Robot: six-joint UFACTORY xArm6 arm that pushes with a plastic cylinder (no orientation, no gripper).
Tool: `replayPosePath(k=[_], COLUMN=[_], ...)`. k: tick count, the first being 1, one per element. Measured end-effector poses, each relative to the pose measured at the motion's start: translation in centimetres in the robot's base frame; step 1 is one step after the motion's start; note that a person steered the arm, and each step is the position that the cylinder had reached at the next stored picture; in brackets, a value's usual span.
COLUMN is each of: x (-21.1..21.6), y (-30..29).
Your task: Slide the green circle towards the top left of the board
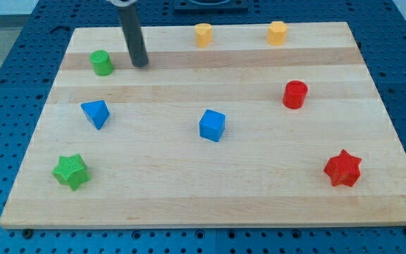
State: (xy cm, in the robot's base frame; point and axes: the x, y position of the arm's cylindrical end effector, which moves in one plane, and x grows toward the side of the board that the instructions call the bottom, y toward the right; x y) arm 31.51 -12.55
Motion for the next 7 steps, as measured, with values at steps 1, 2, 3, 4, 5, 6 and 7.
replayPosePath(k=[1,2,3,4,5,6,7], x=[0.9,3.6,3.2,1.7,1.7,-0.3,-2.1], y=[-3.6,-6.8,-11.1,-10.9,-7.9,-7.9,-8.0])
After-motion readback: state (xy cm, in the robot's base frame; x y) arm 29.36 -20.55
